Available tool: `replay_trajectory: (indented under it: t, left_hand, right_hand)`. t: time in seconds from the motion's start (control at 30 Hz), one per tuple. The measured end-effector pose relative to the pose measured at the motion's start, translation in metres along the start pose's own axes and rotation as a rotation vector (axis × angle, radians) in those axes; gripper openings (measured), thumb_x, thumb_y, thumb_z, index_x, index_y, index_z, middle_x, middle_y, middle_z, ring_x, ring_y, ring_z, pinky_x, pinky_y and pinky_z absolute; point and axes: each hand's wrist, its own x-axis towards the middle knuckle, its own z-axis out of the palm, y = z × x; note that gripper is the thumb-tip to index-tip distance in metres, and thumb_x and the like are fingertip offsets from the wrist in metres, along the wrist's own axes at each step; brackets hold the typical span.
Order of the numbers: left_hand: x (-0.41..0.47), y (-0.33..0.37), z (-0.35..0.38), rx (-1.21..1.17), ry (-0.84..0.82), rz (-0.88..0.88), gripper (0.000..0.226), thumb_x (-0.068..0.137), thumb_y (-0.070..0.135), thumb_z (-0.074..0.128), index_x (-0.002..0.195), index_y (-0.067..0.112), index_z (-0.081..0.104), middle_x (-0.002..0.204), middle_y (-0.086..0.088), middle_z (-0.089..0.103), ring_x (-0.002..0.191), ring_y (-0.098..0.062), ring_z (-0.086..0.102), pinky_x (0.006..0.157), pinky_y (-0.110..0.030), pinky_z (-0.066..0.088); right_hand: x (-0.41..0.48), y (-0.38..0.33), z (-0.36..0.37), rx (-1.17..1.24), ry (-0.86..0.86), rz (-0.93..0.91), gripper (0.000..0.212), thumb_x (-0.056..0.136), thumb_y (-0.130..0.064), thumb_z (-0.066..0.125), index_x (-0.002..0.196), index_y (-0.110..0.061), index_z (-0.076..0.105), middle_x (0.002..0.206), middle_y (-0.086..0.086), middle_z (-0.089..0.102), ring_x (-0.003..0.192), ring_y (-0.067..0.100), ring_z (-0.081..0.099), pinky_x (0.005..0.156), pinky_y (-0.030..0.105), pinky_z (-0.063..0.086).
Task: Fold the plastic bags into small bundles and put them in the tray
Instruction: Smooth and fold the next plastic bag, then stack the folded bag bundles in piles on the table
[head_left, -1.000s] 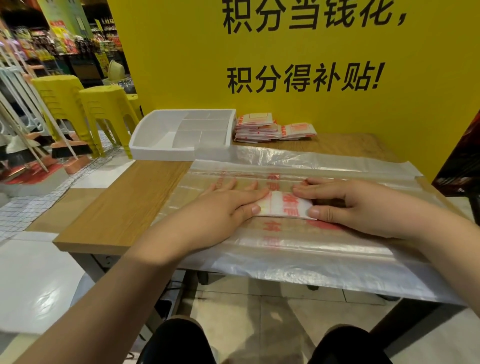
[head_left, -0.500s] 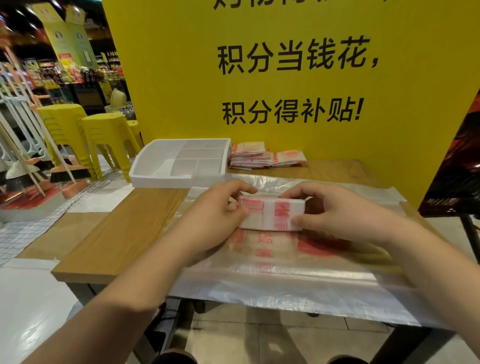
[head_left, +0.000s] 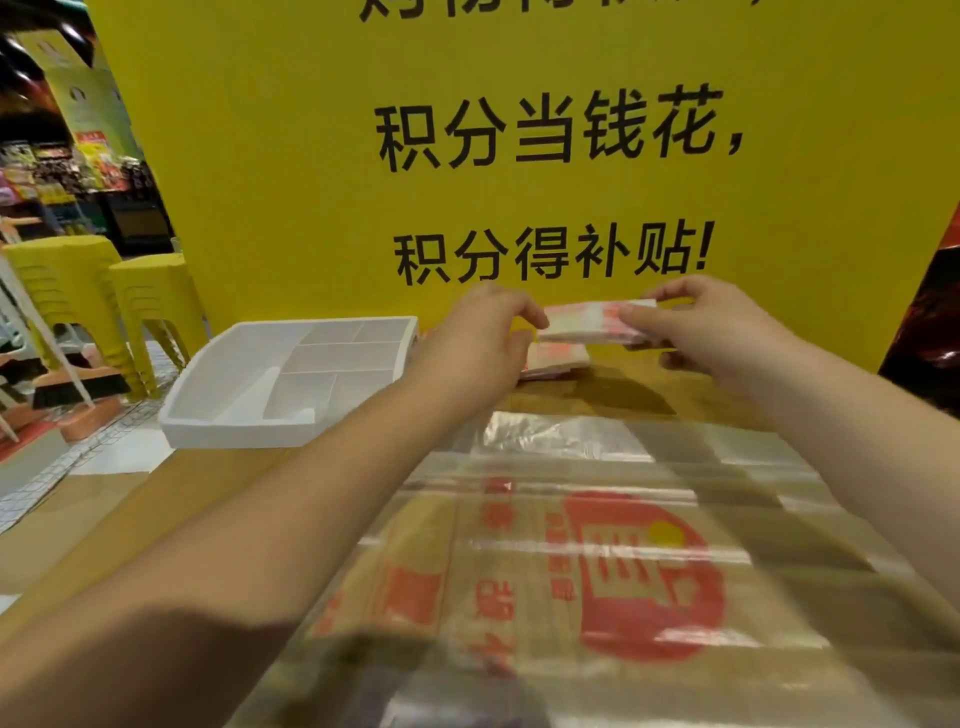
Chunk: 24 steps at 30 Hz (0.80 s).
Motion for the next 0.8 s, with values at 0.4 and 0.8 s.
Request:
replay_trajectory:
  t: [0.4, 0.8]
  left_hand:
    - [0.042, -0.028, 0.062, 0.625, -0.293, 0.120, 0.037, 0.102, 0.026, 0.038, 0.137, 0.022, 0.050, 0.136, 0.000, 0.053, 0.140, -0.022, 0.032, 0.119, -0.059, -0.003]
    - [0.040, -0.017, 0.048, 0.670, -0.368, 0.062, 0.041, 0.103, 0.028, 0.037, 0.143, 0.019, 0.043, 0.143, -0.003, 0.047, 0.139, -0.028, 0.032, 0.120, -0.060, 0.003]
  right_hand:
    - [0.076, 0.050, 0.057, -0.388, 0.041, -0.059, 0.026, 0.091, -0.043, 0.069, 0.091, -0.018, 0.062, 0.089, 0.002, 0.065, 0.084, 0.019, 0.059, 0.066, 0.031, 0.046]
    - [0.059, 0.048, 0.043, -0.528, -0.120, -0.198, 0.028, 0.103, -0.023, 0.047, 0.127, -0.023, 0.061, 0.122, 0.005, 0.065, 0.084, 0.012, 0.057, 0.059, 0.021, 0.041]
